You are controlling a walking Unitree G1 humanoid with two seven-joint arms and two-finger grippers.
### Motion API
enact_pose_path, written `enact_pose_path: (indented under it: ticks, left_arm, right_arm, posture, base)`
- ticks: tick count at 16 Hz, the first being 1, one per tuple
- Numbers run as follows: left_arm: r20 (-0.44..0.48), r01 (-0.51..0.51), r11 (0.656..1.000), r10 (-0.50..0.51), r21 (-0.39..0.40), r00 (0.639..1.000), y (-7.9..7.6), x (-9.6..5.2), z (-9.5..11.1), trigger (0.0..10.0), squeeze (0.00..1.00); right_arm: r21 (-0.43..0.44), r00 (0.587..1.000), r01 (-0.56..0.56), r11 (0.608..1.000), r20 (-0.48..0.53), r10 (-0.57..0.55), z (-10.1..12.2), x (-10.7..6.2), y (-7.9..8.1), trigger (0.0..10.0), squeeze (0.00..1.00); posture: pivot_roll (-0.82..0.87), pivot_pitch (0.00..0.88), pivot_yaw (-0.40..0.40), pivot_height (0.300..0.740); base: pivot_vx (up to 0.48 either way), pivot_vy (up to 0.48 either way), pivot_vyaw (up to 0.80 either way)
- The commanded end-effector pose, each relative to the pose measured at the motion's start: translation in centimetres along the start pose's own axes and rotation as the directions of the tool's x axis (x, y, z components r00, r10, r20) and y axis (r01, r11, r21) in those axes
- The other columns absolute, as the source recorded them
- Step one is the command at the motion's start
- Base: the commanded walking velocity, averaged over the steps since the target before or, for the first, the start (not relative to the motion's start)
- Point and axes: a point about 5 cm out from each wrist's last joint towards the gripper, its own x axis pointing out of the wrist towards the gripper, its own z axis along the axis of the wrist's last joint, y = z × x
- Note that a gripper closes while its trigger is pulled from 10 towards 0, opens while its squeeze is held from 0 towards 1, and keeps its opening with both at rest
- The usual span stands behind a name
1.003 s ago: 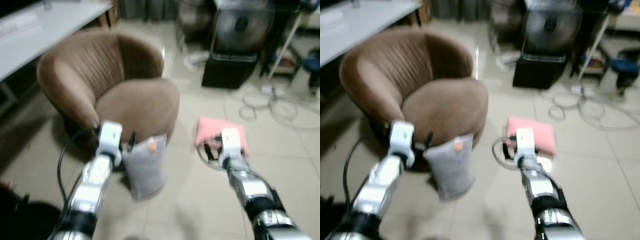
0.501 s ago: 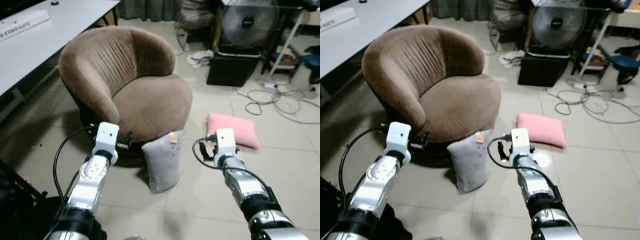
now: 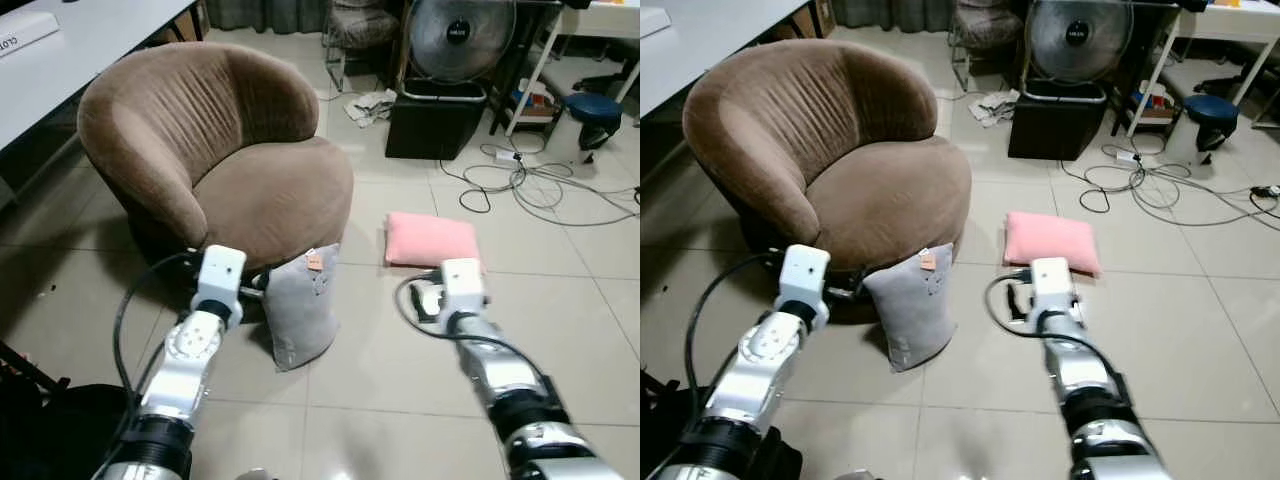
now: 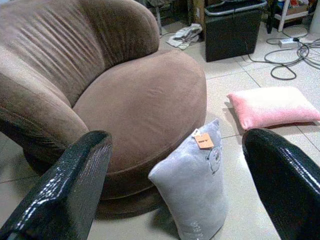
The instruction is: Move the pillow to the sofa from floor
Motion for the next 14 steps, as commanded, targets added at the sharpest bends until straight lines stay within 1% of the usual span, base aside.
enact_pose_path:
  ticks: [1, 2, 5, 9, 14]
  left_arm:
    - [-0.003, -0.008, 1.0, 0.008, 0.009, 1.0, 0.41, 0.01, 0.02, 10.0, 0.0]
    - [0.0, -0.007, 1.0, 0.007, 0.007, 1.0, 0.44, 0.02, 0.03, 10.0, 0.0]
    - [0.01, -0.008, 1.0, 0.008, 0.0, 1.0, 0.51, 0.03, 0.19, 10.0, 0.0]
    - [0.009, -0.008, 1.0, 0.008, -0.002, 1.0, 0.57, 0.02, 0.16, 10.0, 0.0]
    - [0.007, -0.007, 1.0, 0.007, -0.002, 1.0, 0.58, -0.14, 0.04, 10.0, 0.0]
  right_arm:
    - [-0.007, 1.0, 0.004, 1.0, 0.017, -0.004, 0.33, 0.01, -0.18, 10.0, 0.0]
    - [-0.001, 1.0, 0.004, 1.0, 0.016, -0.004, 0.24, -0.01, -0.18, 10.0, 0.0]
    - [0.02, 1.0, 0.001, 1.0, 0.009, -0.001, 0.1, 0.0, 0.0, 10.0, 0.0]
    - [0.017, 1.0, -0.003, 1.0, 0.003, 0.003, 0.14, 0.07, 0.08, 10.0, 0.0]
    - [0.007, 1.0, -0.006, 1.0, 0.006, 0.006, 0.1, 0.02, 0.15, 10.0, 0.0]
  posture:
    - [0.05, 0.0, 0.015, 0.74]
    - [0.05, 0.0, 0.017, 0.74]
    - [0.05, 0.0, 0.015, 0.74]
    - [0.06, 0.0, 0.005, 0.74]
    - [0.06, 0.0, 0.007, 0.74]
  base:
    - [0.0, 0.0, 0.0]
    - [0.0, 0.0, 0.0]
    - [0.264, 0.0, 0.0]
    - [0.277, 0.0, -0.52]
    - [0.28, 0.0, 0.0]
